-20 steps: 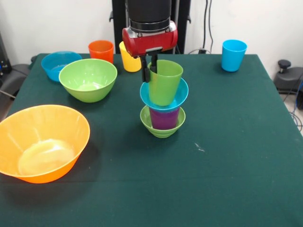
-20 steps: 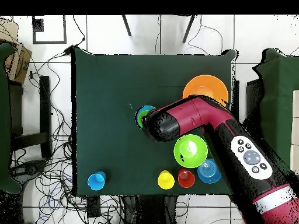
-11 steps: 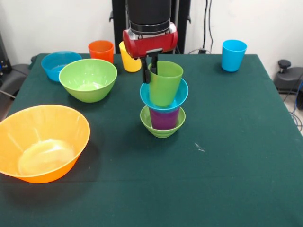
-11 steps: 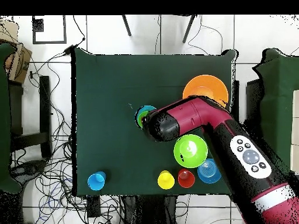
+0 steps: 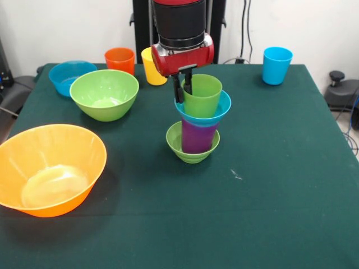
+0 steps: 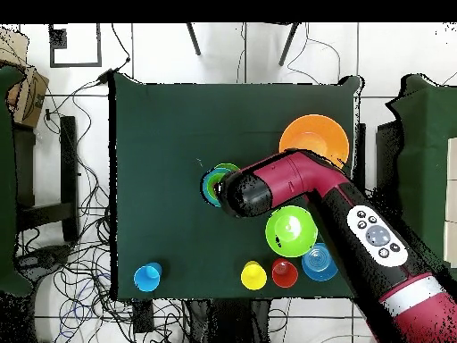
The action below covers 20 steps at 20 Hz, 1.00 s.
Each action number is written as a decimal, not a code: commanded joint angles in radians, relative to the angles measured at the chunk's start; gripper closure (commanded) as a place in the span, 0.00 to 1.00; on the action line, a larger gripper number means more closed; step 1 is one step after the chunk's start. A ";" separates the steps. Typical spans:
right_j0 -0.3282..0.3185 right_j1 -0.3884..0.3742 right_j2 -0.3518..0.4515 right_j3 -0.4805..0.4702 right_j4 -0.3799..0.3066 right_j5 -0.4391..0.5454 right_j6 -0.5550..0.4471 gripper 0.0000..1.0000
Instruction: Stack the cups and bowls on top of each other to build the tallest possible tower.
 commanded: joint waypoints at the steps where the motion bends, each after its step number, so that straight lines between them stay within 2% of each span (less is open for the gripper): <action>1: 0.033 0.070 -0.040 -0.024 -0.086 -0.006 -0.228 1.00; 11: 0.035 0.096 -0.044 -0.063 -0.100 -0.014 -0.242 1.00; 20: 0.023 0.065 -0.031 -0.042 -0.083 -0.010 -0.240 1.00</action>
